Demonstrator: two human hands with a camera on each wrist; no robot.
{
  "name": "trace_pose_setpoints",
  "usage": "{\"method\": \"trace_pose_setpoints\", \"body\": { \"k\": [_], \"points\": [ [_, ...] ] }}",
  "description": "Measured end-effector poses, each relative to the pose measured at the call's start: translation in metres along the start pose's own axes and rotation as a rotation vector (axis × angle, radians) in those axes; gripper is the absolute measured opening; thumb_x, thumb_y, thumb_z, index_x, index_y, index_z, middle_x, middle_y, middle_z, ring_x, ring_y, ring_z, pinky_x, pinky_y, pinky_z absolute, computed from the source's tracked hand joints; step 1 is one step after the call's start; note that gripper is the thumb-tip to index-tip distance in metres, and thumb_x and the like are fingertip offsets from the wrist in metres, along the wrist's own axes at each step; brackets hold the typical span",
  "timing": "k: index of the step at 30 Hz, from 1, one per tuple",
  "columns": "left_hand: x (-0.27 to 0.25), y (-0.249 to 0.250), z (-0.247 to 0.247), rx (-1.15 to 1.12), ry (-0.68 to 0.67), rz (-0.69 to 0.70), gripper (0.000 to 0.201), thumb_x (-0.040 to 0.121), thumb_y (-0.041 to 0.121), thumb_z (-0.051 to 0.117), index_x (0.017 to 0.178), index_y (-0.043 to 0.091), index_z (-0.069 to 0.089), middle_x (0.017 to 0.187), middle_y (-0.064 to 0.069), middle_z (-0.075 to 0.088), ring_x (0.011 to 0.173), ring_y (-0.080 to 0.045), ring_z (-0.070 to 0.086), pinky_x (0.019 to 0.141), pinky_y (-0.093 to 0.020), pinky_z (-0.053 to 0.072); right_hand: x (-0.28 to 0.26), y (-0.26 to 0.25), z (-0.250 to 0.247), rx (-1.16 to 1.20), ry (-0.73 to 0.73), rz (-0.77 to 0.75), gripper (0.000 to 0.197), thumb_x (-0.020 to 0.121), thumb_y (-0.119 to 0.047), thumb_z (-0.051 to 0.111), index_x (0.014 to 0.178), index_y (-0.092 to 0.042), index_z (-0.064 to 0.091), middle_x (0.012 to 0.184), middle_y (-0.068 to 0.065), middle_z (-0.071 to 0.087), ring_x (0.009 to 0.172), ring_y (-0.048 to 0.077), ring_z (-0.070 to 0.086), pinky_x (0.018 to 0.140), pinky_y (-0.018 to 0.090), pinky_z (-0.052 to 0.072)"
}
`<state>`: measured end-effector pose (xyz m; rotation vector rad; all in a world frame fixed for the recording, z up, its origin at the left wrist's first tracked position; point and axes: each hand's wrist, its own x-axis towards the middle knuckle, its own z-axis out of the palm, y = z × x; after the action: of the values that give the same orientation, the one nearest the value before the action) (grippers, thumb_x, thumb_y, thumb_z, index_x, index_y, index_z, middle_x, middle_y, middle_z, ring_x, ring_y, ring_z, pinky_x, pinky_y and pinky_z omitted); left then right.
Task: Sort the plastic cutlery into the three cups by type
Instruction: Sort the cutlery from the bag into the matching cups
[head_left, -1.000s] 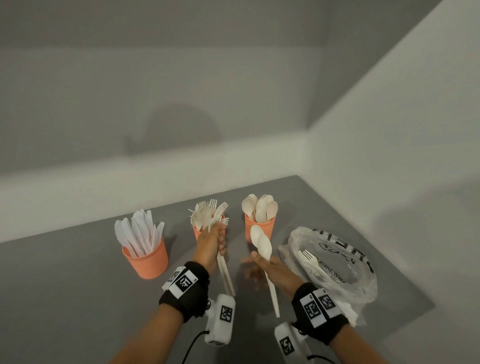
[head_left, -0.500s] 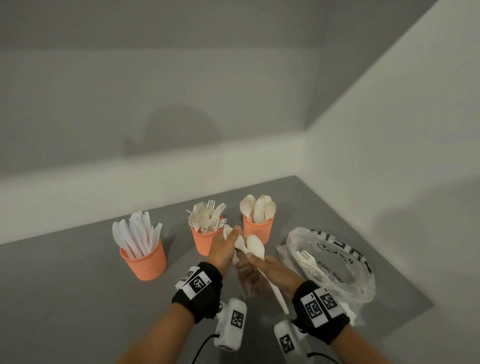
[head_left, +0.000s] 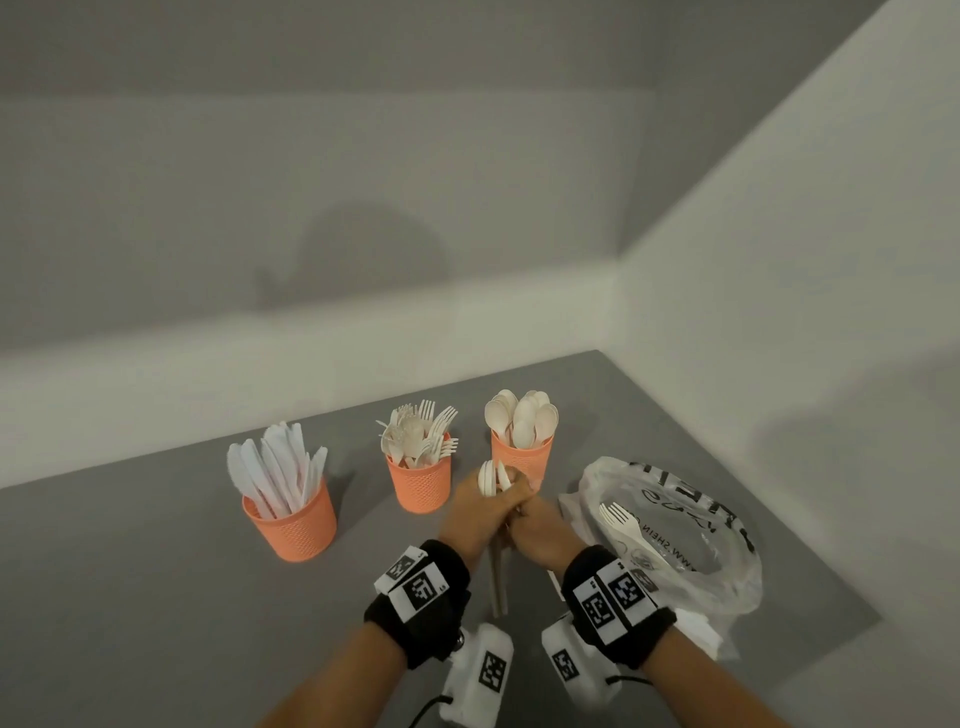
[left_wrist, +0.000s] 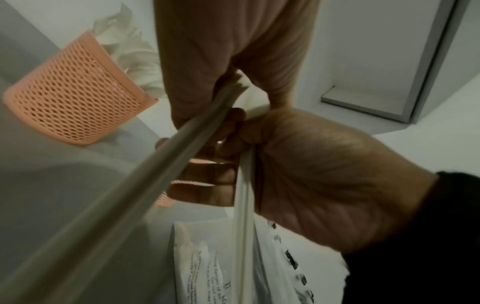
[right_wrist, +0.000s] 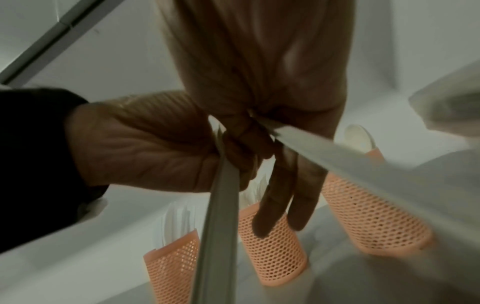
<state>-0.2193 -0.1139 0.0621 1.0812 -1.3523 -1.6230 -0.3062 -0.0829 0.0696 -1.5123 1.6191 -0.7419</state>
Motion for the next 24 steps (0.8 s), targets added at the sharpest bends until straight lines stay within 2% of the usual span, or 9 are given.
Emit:
{"method": "trace_pose_setpoints", "body": {
  "k": [3, 5, 8, 10, 13, 16, 19, 22, 24],
  "points": [
    [0.009, -0.008, -0.002, 0.1, 0.097, -0.015, 0.012, 0.084, 0.015, 0.055, 0.074, 0.01, 0.058, 0.061, -0.002, 0.062, 0.06, -0.016, 0.057, 0.06, -0.027, 0.047, -0.006, -0.003, -0.005, 0.16, -0.096, 0.024, 0.03, 0.09, 0.006, 0.033, 0.116, -0.009, 0.036, 0.083, 0.01, 0.052, 0.067, 0.021, 0.055, 0.063, 0.034, 0.052],
    [0.014, -0.008, -0.005, 0.09, 0.115, -0.034, 0.015, 0.088, 0.015, 0.05, 0.082, 0.003, 0.057, 0.07, -0.009, 0.063, 0.06, -0.015, 0.06, 0.059, -0.023, 0.05, -0.011, -0.002, -0.013, 0.27, -0.185, 0.047, 0.053, 0.088, 0.008, 0.038, 0.135, -0.013, 0.024, 0.105, 0.01, 0.052, 0.087, 0.019, 0.055, 0.073, 0.028, 0.051],
    [0.022, 0.008, -0.003, -0.081, 0.15, -0.051, 0.02, 0.095, 0.014, 0.043, 0.079, 0.006, 0.054, 0.068, -0.008, 0.059, 0.055, -0.015, 0.059, 0.055, -0.024, 0.05, -0.017, 0.004, -0.026, 0.367, -0.162, 0.151, 0.058, 0.097, -0.017, 0.042, 0.148, -0.017, 0.013, 0.134, 0.009, 0.047, 0.106, 0.016, 0.052, 0.08, 0.017, 0.044],
    [0.028, 0.024, 0.003, -0.192, 0.15, -0.063, 0.027, 0.097, 0.02, 0.042, 0.073, 0.011, 0.052, 0.063, -0.005, 0.054, 0.052, -0.016, 0.056, 0.059, -0.028, 0.047, -0.019, 0.008, -0.03, 0.398, -0.141, 0.2, 0.048, 0.099, -0.031, 0.036, 0.141, -0.008, 0.03, 0.109, 0.009, 0.059, 0.09, 0.02, 0.058, 0.071, 0.018, 0.046],
    [0.036, 0.046, 0.012, -0.148, 0.072, -0.059, 0.027, 0.097, 0.028, 0.043, 0.078, 0.014, 0.054, 0.063, -0.001, 0.055, 0.051, -0.009, 0.059, 0.055, -0.025, 0.047, -0.015, 0.016, -0.034, 0.343, -0.046, 0.142, 0.043, 0.1, -0.037, 0.03, 0.111, -0.004, 0.055, 0.068, -0.001, 0.047, 0.058, 0.01, 0.045, 0.052, 0.016, 0.041],
    [0.043, 0.066, 0.015, 0.186, -0.042, 0.027, 0.01, 0.094, 0.019, 0.05, 0.088, 0.012, 0.055, 0.076, -0.009, 0.059, 0.053, -0.007, 0.058, 0.047, -0.019, 0.045, -0.012, 0.02, -0.049, 0.184, 0.138, -0.011, 0.028, 0.1, -0.036, 0.029, 0.086, -0.025, 0.05, 0.073, -0.006, 0.049, 0.067, 0.009, 0.047, 0.063, 0.017, 0.04],
    [0.053, 0.088, 0.013, 0.316, -0.073, 0.079, 0.008, 0.091, 0.005, 0.052, 0.096, 0.009, 0.048, 0.074, -0.01, 0.055, 0.037, -0.002, 0.053, 0.034, -0.015, 0.04, -0.011, 0.023, -0.068, -0.083, 0.193, -0.09, 0.018, 0.1, -0.033, 0.03, 0.092, -0.022, 0.042, 0.074, -0.011, 0.048, 0.082, 0.016, 0.048, 0.075, 0.024, 0.034],
    [0.065, 0.105, 0.01, 0.429, -0.018, 0.23, 0.016, 0.089, 0.003, 0.053, 0.093, 0.018, 0.048, 0.084, -0.012, 0.057, 0.057, -0.02, 0.062, 0.056, -0.03, 0.055, -0.01, 0.019, -0.086, -0.117, 0.15, -0.114, 0.014, 0.1, -0.033, 0.032, 0.099, -0.026, 0.044, 0.076, -0.01, 0.047, 0.083, 0.018, 0.049, 0.075, 0.027, 0.035],
    [0.072, 0.117, 0.006, 0.495, 0.072, 0.36, 0.017, 0.09, 0.005, 0.051, 0.094, 0.021, 0.047, 0.078, -0.01, 0.058, 0.054, -0.017, 0.06, 0.056, -0.029, 0.054, -0.01, 0.021, -0.101, -0.09, 0.167, -0.082, 0.025, 0.099, -0.032, 0.037, 0.117, -0.019, 0.048, 0.085, -0.008, 0.05, 0.087, 0.015, 0.049, 0.078, 0.026, 0.035]
  ]
}}
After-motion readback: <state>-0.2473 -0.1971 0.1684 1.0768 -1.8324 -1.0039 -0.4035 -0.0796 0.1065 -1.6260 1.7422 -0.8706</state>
